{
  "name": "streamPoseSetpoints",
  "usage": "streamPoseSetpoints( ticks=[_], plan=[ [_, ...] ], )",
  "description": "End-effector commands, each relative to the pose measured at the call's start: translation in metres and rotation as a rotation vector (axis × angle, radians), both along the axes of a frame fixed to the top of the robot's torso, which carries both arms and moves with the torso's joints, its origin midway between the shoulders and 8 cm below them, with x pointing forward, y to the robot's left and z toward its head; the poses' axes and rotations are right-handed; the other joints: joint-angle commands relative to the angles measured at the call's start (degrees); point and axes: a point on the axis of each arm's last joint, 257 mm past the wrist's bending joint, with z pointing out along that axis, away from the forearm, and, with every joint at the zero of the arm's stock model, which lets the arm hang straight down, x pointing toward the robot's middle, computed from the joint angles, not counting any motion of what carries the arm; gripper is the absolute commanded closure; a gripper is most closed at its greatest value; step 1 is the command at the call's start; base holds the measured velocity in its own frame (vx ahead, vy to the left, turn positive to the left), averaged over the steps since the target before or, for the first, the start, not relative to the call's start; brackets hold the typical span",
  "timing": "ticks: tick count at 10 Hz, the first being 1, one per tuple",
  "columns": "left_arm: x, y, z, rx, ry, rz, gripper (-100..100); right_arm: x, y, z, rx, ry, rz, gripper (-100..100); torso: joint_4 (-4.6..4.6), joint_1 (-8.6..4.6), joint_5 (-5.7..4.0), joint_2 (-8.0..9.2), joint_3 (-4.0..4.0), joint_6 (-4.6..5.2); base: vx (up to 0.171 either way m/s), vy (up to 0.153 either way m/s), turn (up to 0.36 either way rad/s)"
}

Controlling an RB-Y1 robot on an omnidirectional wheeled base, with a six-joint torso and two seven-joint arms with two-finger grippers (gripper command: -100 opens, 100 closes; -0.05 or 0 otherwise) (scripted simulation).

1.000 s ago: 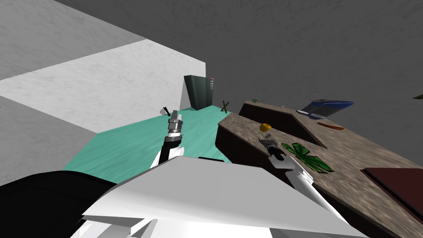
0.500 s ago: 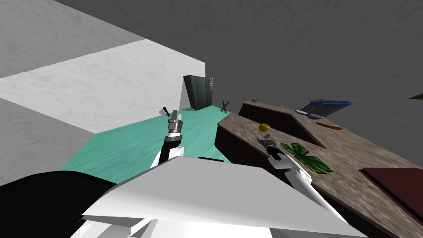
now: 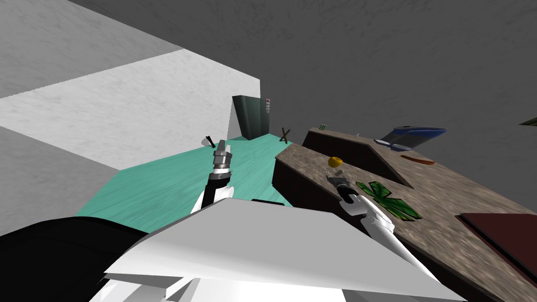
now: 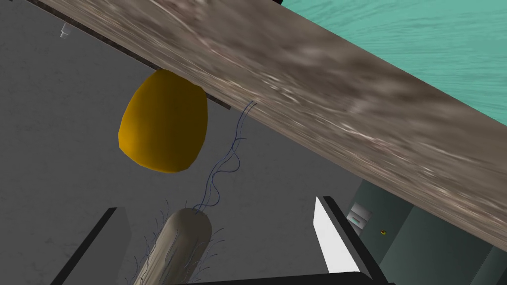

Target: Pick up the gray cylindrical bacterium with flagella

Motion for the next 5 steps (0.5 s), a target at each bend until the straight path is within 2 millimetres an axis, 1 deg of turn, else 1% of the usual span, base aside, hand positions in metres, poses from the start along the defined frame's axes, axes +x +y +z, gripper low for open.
streamPoseSetpoints(
  ticks=[1, 2, 5],
  plan=[
    [0.0000, 0.0000, 0.0000, 0.000, 0.000, 0.000, 0, 0.0001, 0.0001, 0.0004, 0.019, -0.010, -0.007, -100, 0.00, 0.00, 0.00, 0.00, 0.00, 0.00, 0.000, 0.000, 0.000],
    [0.0000, 0.0000, 0.0000, 0.000, 0.000, 0.000, 0, -0.0005, 0.0067, -0.0007, 0.001, 0.002, -0.001, -100, 0.01, 0.04, 0.01, 0.03, 0.02, 0.00, 0.013, -0.022, -0.022],
    [0.0000, 0.0000, 0.0000, 0.000, 0.000, 0.000, 0, -0.0002, 0.0063, 0.0007, 0.017, -0.012, -0.008, -100, 0.00, 0.00, 0.00, 0.00, 0.00, 0.00, 0.010, -0.013, -0.003]
  ],
)
